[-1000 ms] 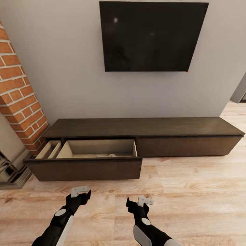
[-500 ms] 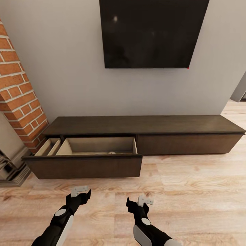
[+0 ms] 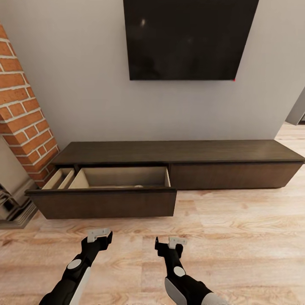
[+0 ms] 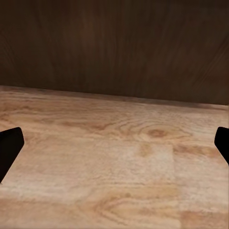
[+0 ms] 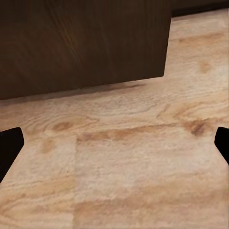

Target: Place each of the two pumpkins and all three candles from the living room inside a cabinet in the living room (use any cabinet), then make sure every cabinet is closed, and position the cauldron so it is next to a table in the living room.

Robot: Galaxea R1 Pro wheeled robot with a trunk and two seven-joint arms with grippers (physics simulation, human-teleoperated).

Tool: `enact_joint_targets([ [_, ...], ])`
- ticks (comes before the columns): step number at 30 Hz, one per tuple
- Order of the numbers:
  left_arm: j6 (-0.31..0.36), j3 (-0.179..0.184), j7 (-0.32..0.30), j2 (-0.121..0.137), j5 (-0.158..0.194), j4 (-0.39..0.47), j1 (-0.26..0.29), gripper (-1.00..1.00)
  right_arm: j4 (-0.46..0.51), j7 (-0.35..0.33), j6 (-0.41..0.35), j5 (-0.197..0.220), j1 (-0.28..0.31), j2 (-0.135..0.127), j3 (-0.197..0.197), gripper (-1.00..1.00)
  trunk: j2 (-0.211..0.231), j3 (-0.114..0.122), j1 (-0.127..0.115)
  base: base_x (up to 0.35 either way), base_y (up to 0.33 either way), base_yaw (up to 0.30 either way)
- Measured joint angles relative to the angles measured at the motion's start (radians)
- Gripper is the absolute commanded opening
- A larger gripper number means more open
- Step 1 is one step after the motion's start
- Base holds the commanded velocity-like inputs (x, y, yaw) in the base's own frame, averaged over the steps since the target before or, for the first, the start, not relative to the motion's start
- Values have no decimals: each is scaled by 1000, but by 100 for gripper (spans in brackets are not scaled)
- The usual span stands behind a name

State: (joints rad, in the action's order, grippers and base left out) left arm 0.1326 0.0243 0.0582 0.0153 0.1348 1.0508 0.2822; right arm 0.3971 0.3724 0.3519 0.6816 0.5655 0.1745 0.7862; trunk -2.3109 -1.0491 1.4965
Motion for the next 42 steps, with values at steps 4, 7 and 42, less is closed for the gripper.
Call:
enact_joint_targets([
  [4,-2,1,-1,-1,1,0,0,100,-4,-4,-2,-31,40,0,-1,100,-28,-12,15,0,0,0],
  [7,1,2,-2,-1,2,0,0,100,-5,-7,-31,-39,63,0,0,100,-49,-22,27,0,0,0],
  [42,-139,-12,0,3,5,-88,0,100,1,-7,-55,-41,70,0,-1,100,-77,-35,42,83,0,0],
])
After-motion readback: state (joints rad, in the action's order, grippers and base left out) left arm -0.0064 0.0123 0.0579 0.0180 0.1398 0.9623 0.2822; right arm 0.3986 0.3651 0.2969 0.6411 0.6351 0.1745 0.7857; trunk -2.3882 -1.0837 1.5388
